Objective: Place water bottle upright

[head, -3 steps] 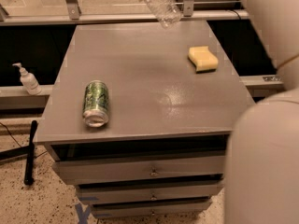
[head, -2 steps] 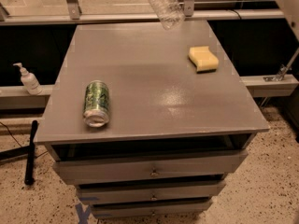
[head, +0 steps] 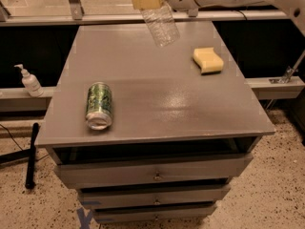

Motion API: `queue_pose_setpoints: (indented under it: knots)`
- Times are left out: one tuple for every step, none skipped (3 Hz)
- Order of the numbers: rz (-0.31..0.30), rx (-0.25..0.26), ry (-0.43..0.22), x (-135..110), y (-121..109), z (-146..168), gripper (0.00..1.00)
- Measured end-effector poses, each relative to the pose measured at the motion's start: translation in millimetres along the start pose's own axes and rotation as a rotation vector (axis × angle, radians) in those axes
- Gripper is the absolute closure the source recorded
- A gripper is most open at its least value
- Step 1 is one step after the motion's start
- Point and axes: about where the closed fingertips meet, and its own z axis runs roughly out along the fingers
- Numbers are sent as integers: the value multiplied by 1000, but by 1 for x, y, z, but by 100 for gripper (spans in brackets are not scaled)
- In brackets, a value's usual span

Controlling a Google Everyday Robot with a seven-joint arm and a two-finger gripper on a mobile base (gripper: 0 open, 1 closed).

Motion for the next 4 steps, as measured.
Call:
queue_pose_setpoints:
  knots:
    - [3,7,6,0,-2,0,100]
    - [22,3,-40,1,1,4,100]
    - [103,-18,-146,35,9,13,100]
    - [139,19,-271,61,0,13,100]
